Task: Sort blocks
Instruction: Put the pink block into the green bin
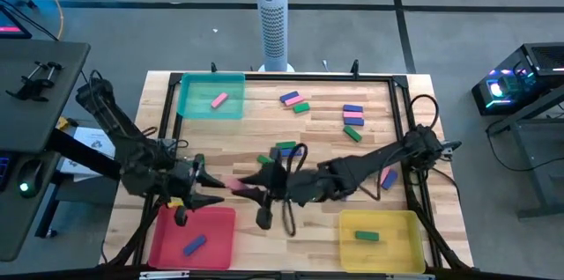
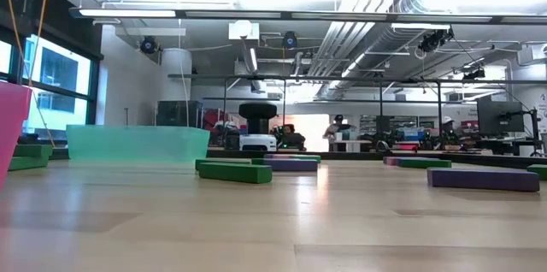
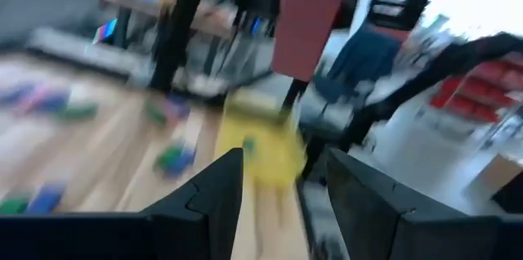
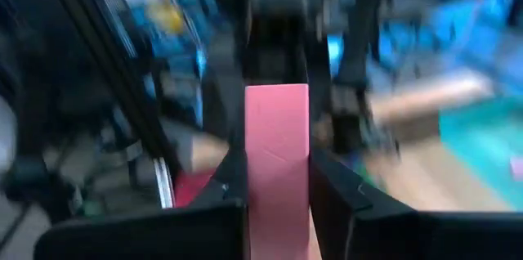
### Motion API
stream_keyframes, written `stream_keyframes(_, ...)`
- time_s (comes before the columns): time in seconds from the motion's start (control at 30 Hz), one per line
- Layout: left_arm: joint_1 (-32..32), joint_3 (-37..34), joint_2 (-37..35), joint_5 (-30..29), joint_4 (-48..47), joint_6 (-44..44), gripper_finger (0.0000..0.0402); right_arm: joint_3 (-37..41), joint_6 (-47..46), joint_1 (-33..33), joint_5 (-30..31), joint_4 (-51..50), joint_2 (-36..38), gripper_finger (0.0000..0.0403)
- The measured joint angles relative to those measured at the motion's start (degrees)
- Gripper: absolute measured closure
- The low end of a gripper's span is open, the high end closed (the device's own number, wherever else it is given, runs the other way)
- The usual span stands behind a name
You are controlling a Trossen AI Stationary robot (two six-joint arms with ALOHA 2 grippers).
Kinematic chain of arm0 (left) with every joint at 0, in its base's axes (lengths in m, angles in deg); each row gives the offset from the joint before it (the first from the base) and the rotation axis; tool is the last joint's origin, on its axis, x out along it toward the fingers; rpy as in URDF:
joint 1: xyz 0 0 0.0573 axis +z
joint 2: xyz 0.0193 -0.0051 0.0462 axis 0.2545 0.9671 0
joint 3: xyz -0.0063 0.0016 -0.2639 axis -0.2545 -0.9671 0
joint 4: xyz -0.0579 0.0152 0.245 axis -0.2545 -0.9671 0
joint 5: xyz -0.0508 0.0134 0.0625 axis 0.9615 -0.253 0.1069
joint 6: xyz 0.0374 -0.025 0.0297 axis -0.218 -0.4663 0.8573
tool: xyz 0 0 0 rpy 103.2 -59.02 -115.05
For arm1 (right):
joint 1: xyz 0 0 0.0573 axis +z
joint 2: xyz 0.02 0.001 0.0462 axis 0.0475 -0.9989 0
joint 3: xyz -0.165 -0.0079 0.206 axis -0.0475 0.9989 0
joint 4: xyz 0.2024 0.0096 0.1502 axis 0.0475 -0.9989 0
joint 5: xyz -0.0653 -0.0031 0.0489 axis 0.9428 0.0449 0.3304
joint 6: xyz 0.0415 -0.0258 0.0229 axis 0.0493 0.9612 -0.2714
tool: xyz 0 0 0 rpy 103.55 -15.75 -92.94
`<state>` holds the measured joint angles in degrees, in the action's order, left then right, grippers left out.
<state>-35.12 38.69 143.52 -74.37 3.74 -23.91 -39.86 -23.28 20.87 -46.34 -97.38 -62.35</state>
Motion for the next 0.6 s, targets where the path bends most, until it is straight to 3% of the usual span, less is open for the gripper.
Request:
stream_keyframes(0.17, 3.73, -1.08, 1.80, 3.22, 16.76, 13.94, 0.0209, -1.22, 6.93, -0.70, 0.01, 11.79, -0.22, 0.0354)
stream_keyframes(0.3, 7.41, -1.04, 3.24, 9.17, 27.71, 19.96, 0.0168, -1.36, 7.74, -1.16, -0.01, 14.24, -0.17, 0.0354)
stream_keyframes(0.47, 11.11, -0.68, 4.91, 12.40, 30.87, 18.36, 0.0124, -1.34, 7.80, -1.48, 1.60, 14.26, -0.26, 0.0354)
stream_keyframes(0.6, 13.72, 0.84, 7.00, 16.07, 30.98, 16.34, 0.0113, -1.33, 7.80, -1.56, 1.79, 14.28, -0.26, 0.0354)
